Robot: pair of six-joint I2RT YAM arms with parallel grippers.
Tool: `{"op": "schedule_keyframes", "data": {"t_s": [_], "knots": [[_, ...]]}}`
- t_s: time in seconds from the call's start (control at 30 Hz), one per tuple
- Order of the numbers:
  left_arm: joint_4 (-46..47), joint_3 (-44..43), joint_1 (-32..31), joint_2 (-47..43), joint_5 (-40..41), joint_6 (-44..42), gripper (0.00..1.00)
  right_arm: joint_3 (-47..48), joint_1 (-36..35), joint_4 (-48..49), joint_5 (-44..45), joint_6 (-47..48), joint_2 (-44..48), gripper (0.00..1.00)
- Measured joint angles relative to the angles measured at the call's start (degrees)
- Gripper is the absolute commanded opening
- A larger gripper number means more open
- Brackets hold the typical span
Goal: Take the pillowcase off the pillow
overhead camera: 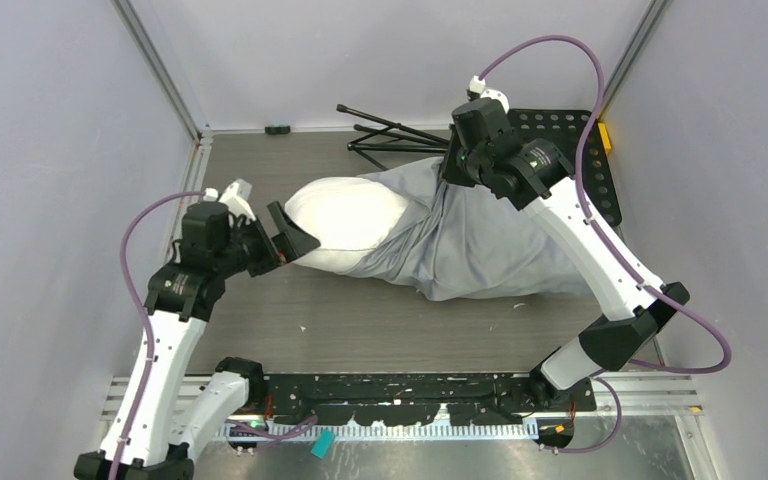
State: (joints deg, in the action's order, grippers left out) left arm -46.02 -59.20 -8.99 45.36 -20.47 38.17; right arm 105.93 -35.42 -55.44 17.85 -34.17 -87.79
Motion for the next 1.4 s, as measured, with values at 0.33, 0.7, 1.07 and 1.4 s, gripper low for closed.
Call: {"op": "schedule_keyframes", "data": {"t_s": [0.33,0.7,1.07,1.4], "knots": [[9.9,4.9,-7.1,7.9,6.2,2.3,0.0,-5.1,0.4,2.9,-2.7,3.0,1.1,0.5],[11.7,1.5,-7.1,11.8,11.7,1.7,0.0,-7.8,-7.4,-3.4,-5.7,10.2,11.5,0.74],[11.4,0.0,-7.1,12.9,12.8,1.4,0.0,-20.5,-30.0,-3.8,5.4,-1.2,10.5,0.88],[9.9,-0.2,-7.1,11.7,14.4,0.3,0.0,-30.2,-30.1,10.7,10.2,-13.9,5.6,0.64]]}}
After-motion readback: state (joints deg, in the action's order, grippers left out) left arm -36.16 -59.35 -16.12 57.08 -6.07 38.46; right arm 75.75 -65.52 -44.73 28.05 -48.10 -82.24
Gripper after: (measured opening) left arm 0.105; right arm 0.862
